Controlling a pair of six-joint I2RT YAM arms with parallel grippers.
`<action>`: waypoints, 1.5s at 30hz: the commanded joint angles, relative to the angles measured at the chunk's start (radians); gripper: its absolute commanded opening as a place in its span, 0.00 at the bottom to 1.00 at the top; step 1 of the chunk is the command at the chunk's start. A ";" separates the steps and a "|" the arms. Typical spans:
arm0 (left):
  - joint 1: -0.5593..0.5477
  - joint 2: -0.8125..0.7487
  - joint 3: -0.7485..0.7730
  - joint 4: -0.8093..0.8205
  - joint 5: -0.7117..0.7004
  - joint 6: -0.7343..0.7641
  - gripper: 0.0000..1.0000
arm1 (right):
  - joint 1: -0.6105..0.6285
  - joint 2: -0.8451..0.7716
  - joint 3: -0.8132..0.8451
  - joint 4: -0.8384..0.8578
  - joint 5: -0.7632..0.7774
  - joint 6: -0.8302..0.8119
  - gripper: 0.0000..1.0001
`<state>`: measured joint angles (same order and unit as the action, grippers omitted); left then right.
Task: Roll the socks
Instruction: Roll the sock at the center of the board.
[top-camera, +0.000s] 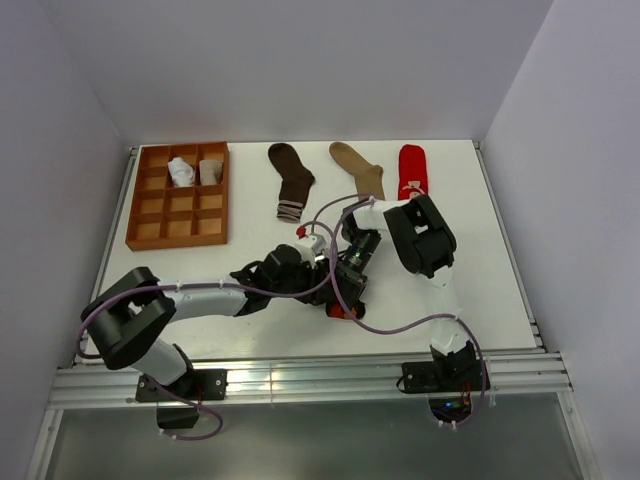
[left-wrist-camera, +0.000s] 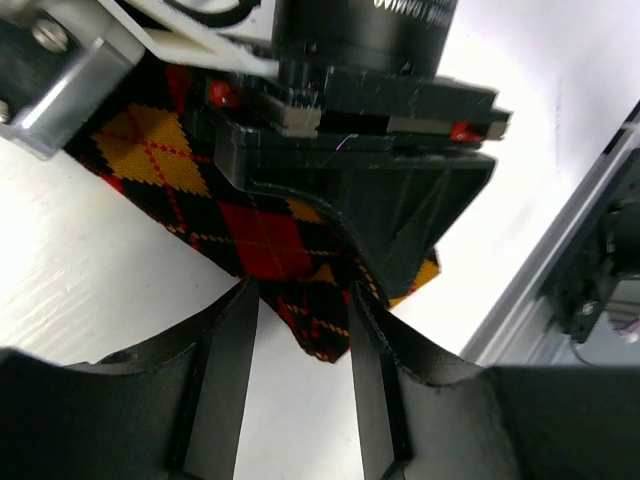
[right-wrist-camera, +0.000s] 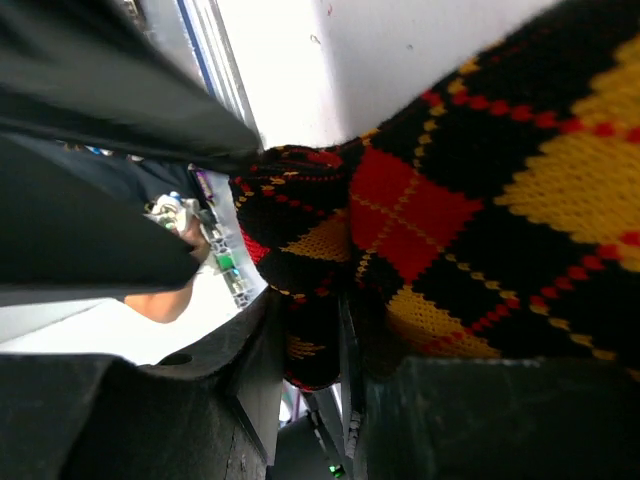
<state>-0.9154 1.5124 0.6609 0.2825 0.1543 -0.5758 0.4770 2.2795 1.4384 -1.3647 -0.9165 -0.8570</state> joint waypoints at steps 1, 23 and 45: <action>-0.005 0.047 0.037 0.095 0.053 0.060 0.46 | -0.011 0.035 0.019 0.070 0.100 -0.008 0.19; -0.007 0.223 0.000 0.264 0.280 0.024 0.30 | -0.037 0.057 0.053 0.098 0.091 0.067 0.21; 0.032 0.328 -0.055 0.234 0.318 -0.113 0.00 | -0.262 -0.430 -0.157 0.332 0.076 0.098 0.45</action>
<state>-0.8955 1.7851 0.6540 0.6243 0.4408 -0.6777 0.2539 1.9709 1.3365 -1.1000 -0.8627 -0.7300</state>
